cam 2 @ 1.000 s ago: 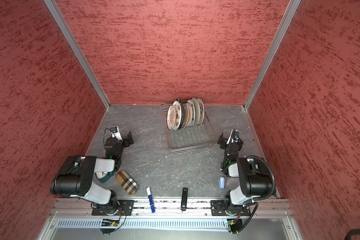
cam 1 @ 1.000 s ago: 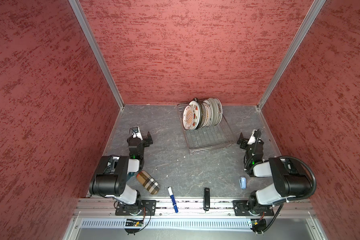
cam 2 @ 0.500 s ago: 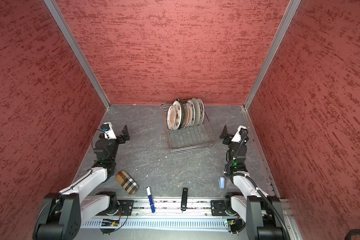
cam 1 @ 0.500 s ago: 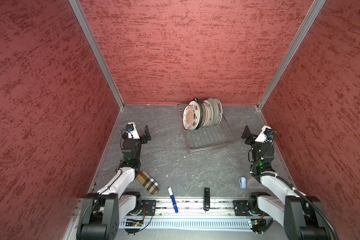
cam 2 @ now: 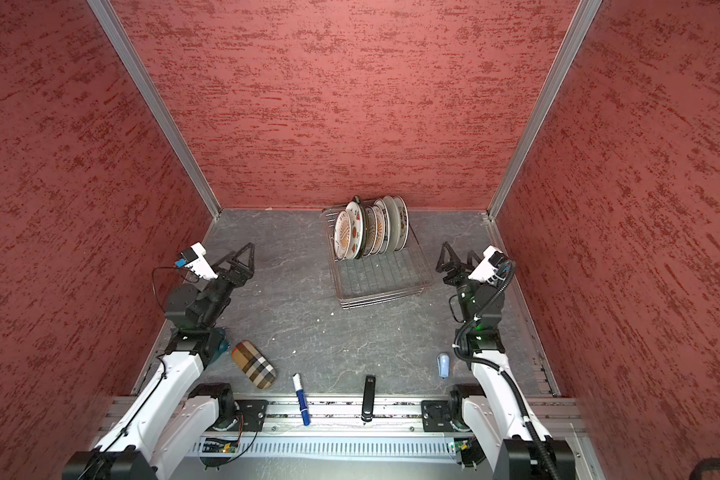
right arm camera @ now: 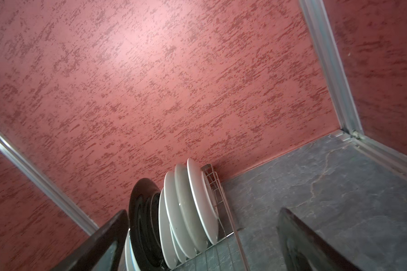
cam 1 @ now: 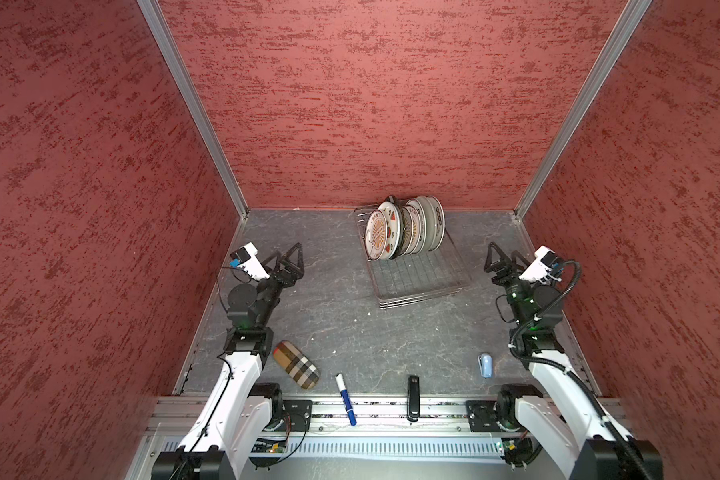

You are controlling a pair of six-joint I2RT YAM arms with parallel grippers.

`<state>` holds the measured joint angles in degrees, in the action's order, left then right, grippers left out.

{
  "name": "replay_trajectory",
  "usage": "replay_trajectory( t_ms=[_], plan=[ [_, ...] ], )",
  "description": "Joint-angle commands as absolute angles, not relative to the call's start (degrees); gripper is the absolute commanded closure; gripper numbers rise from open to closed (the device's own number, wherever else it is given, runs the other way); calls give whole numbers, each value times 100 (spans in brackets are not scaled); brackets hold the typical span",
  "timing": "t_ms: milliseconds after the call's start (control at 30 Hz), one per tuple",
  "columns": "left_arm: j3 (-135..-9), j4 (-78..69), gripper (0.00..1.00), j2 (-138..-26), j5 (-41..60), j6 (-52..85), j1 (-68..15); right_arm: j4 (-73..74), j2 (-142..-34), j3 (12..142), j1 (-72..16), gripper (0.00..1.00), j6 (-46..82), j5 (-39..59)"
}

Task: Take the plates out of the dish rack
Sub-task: 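Reach the right gripper to the dark striped plate while the left gripper approaches the rack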

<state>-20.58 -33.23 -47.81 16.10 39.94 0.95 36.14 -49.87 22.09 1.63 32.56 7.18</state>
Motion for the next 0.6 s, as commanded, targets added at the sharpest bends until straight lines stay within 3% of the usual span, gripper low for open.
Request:
replay_trajectory(
  t_ms=[0,100,200,433,567],
  plan=[
    [-1950,-4119,1,-4994,2077,4851,-44,3687,-5311,2620,178,1,3527,1550],
    [-2177,-3402,1,-4840,1588,4516,-589,3620,-5809,3022,148,1,3564,2100],
    [-2263,-2981,1,-4592,1105,3959,-1211,2923,-6289,3670,-147,1,3280,2059],
    [-2559,-2163,1,-4515,726,3866,-1830,1306,-7451,5262,-1604,3,2068,174],
    [-2794,-2180,1,-4896,963,3638,-2043,884,-8124,6033,-2051,17,1840,-39]
  ],
)
